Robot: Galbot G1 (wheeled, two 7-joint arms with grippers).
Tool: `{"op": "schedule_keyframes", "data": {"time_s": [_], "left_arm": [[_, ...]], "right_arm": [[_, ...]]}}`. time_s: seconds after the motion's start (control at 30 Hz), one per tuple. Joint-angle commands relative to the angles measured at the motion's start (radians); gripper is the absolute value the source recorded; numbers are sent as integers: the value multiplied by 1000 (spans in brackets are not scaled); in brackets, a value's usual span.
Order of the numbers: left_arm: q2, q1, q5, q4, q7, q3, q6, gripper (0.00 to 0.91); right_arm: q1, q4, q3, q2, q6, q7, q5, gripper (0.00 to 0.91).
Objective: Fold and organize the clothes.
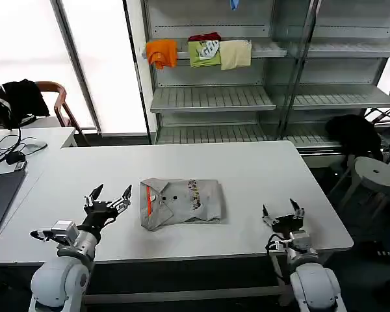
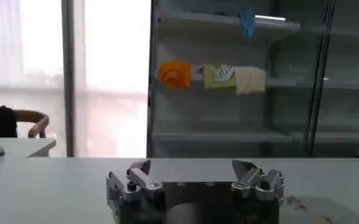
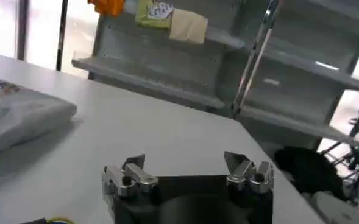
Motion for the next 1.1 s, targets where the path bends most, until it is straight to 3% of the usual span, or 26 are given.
{"op": "schedule_keyframes", "data": {"time_s": [0.03,0.17,0.27,0.37,0.97,1.1], "left_arm": [[60,27,-99,66,-6,-47,-59,907],[73,62,-117,59,2,-59,-106,907],[71,87,-118,44,11,-58,-139,907],[66,95,-120,44,9,-58,-151,907],[35,118,-143,60,8,-39,-146,907],[32,115,-141,73,6,-38,-148,907]], "right_arm": [[-33,53,68,-75,15,-74,-60,907],[-28,50,67,-69,35,-124,-54,907],[-7,18,73,-62,84,-102,26,907],[-4,24,73,-67,71,-83,88,907],[-25,45,57,-47,49,-92,119,907],[-24,50,41,-35,12,-87,152,907]]}}
